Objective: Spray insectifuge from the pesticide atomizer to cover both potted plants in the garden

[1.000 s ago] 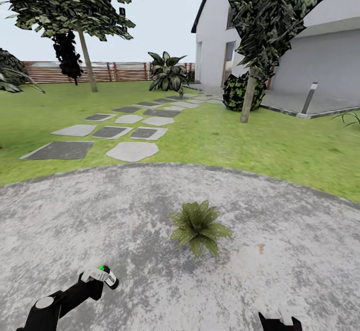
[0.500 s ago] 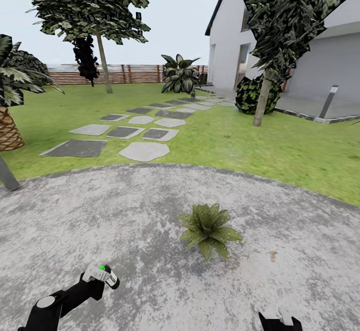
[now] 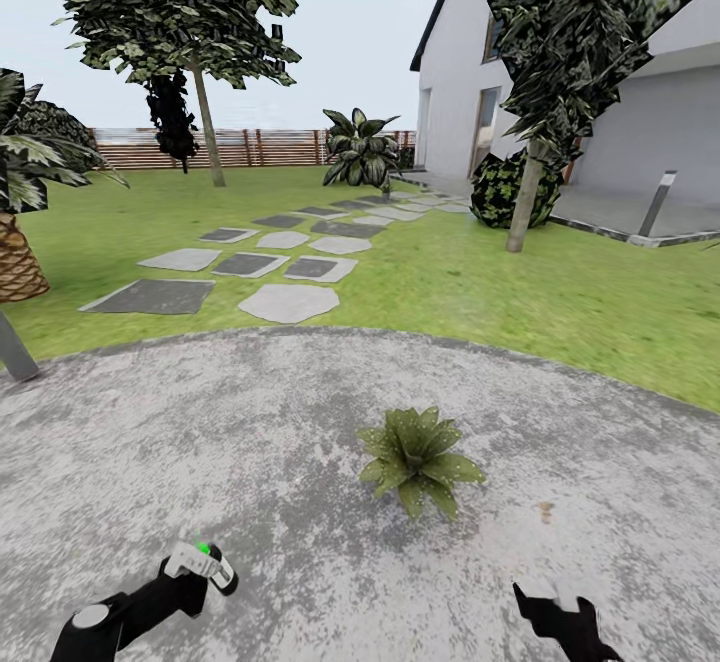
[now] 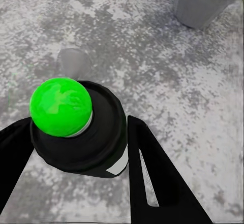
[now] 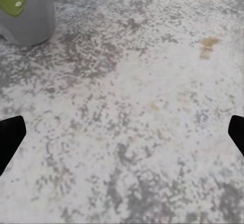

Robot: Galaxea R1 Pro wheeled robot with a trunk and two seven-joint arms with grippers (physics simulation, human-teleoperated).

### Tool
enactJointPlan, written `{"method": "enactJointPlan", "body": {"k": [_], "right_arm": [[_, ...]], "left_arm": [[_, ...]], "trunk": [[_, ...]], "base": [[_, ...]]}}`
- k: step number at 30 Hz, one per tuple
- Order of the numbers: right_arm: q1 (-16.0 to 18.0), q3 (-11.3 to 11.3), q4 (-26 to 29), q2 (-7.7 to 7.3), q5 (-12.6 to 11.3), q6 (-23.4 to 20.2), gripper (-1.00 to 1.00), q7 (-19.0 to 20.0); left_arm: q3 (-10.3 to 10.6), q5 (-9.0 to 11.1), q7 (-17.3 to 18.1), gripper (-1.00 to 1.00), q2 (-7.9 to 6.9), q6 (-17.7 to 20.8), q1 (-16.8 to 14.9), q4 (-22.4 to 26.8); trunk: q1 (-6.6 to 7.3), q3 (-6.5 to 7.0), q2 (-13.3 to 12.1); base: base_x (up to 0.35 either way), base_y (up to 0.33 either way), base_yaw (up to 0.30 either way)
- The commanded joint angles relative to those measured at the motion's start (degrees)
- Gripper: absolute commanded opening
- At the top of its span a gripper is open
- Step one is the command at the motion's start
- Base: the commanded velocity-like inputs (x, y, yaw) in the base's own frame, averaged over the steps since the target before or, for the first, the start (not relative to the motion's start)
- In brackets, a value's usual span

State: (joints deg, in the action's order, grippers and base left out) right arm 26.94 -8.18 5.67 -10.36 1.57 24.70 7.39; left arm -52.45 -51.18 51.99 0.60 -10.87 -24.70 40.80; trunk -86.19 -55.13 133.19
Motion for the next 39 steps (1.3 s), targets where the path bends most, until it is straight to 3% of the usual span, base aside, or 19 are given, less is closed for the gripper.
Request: {"method": "enactJointPlan", "body": {"k": [1,6,7,9,11,12,15,17,19,20,24,28,29,30,32,33,39], "right_arm": [[0.04,-0.16,0.27,0.33,0.19,0.17,1.0,0.45],[0.04,1.64,1.87,1.94,1.45,0.01,1.0,0.42],[0.04,16.93,13.85,4.2,1.5,-0.03,1.0,0.42],[0.04,20.57,16.68,5.22,1.61,-0.07,1.0,0.43],[0.04,27.07,20.08,6.1,1.66,-0.26,1.0,0.41],[0.04,28.9,20.85,6.53,1.67,-0.32,1.0,0.39],[0.04,35.68,22.67,9.28,1.74,-1.13,1.0,0.35],[0.04,39.23,22.9,10.71,1.77,-3.15,1.0,0.36],[0.07,42.86,23.06,11.69,1.77,-5.63,1.0,1.15],[0.09,43.62,23.11,11.91,1.8,-6.04,1.0,2.31],[0.23,44.81,23.79,12.36,1.98,-6.94,1.0,12.08],[0.35,45.01,23.86,12.38,2.32,-7.18,1.0,13.99],[0.4,45.05,23.86,12.38,3.5,-7.6,1.0,14.67],[0.43,45.05,23.86,12.38,4.89,-8.02,-1.0,15.46],[0.52,45.01,24.06,12.4,9.85,-9.94,-1.0,18.67],[0.6,45.01,24.38,12.43,11.21,-10.76,-1.0,19.92],[0.84,45.0,25.58,12.42,12.91,-12.48,-1.0,22.2]], "left_arm": [[-0.05,-0.93,0.13,-1.0,0.11,-0.46,-0.12,-0.27],[1.58,-1.32,0.18,-1.0,0.84,-0.17,-0.5,-1.9],[26.12,-1.34,0.21,-1.0,0.85,-0.15,-0.51,-4.04],[30.66,-1.31,0.21,-1.0,0.77,0.54,-0.7,-4.06],[35.96,-1.37,0.34,-1.0,0.8,5.14,-0.86,-4.06],[37.39,-1.37,0.36,-1.0,0.87,6.4,-0.86,-4.06],[44.32,-1.2,0.39,-1.0,1.01,9.16,-0.95,-4.06],[46.21,-1.14,0.46,-1.0,0.95,9.92,-0.96,-4.06],[46.98,-1.22,0.91,-1.0,0.82,10.17,-0.96,-4.06],[47.08,-1.24,1.3,-1.0,0.73,10.2,-0.96,-4.06],[47.33,-1.46,6.4,-1.0,0.11,10.19,-0.89,-4.06],[47.35,-1.88,10.27,-1.0,-0.4,10.03,-0.88,-4.0],[47.36,-2.6,10.92,-1.0,-0.74,10.01,-0.89,-3.99],[47.32,-3.41,11.36,-1.0,-0.94,10.01,-0.92,-3.98],[47.28,-6.13,12.46,-1.0,-1.04,10.03,-0.95,-3.98],[47.28,-7.1,12.75,-1.0,-0.98,10.05,-0.96,-3.98],[47.27,-8.2,13.04,-1.0,-0.25,10.12,-1.04,-3.86]], "trunk": [[0.01,-0.05,0.02],[0.01,-0.05,0.02],[0.01,-0.05,0.02],[0.01,-0.05,0.02],[0.01,-0.05,0.02],[0.01,-0.05,0.02],[0.01,-0.05,0.02],[0.01,-0.05,0.02],[0.01,-0.05,0.02],[0.01,-0.05,0.02],[0.01,-0.05,0.02],[0.01,-0.05,0.02],[0.01,-0.05,0.02],[0.01,-0.05,0.02],[0.01,-0.05,0.02],[0.01,-0.05,0.02],[0.01,-0.05,0.02]], "base": [[0.0,0.0,0.0],[0.0,0.0,0.0],[0.0,0.0,0.0],[0.0,0.0,0.0],[0.0,0.0,0.0],[0.0,0.0,0.0],[0.0,0.0,0.0],[0.0,0.0,0.0],[0.0,0.0,0.0],[0.0,0.0,0.0],[0.0,0.0,0.0],[0.0,0.0,0.0],[0.0,0.0,0.0],[0.0,0.0,0.0],[0.0,0.0,0.0],[0.0,0.0,0.0],[0.0,0.0,0.0]]}}
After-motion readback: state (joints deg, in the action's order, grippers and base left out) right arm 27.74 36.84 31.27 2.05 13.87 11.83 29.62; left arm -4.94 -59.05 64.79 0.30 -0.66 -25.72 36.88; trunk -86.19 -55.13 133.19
